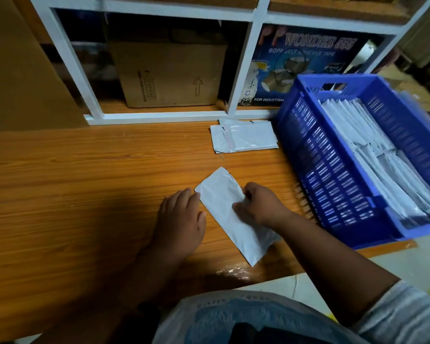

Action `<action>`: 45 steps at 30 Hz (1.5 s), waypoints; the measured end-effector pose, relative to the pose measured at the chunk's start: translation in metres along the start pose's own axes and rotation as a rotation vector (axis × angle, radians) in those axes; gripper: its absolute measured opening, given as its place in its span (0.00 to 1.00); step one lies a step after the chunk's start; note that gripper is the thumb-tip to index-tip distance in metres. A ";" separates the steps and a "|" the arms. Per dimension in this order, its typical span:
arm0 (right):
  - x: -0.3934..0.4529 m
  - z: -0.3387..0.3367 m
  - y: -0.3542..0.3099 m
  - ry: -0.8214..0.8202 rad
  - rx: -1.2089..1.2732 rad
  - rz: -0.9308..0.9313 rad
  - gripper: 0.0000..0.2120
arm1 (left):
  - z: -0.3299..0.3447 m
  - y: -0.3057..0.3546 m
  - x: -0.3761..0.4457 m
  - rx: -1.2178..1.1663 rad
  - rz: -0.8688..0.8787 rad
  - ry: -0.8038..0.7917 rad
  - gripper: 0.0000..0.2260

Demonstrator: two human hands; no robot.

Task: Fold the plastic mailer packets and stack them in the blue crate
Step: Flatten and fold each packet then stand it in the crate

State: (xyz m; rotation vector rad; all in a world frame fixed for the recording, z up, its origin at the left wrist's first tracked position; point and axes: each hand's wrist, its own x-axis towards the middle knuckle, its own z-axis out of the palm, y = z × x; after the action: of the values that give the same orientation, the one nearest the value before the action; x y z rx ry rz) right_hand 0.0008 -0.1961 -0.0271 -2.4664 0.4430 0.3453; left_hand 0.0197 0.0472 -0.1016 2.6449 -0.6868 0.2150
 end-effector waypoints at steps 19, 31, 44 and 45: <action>-0.056 -0.303 0.083 0.710 0.233 -0.141 0.16 | -0.060 0.255 0.149 -0.062 0.378 0.066 0.13; -0.010 -0.295 0.219 0.231 -0.211 -0.008 0.20 | -0.002 0.333 0.159 -0.070 0.360 -0.177 0.30; -0.007 -0.312 0.210 -0.228 -0.231 -0.176 0.24 | 0.002 0.332 0.155 -0.121 0.328 -0.185 0.29; -0.003 -0.305 0.209 -0.284 -0.375 -0.132 0.23 | 0.002 0.332 0.155 -0.119 0.331 -0.186 0.29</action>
State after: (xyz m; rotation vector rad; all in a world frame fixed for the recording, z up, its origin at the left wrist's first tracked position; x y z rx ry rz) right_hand -0.0402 -0.5388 0.1050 -2.7290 0.0996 0.7704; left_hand -0.0102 -0.2866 0.0467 2.4445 -1.1621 0.0170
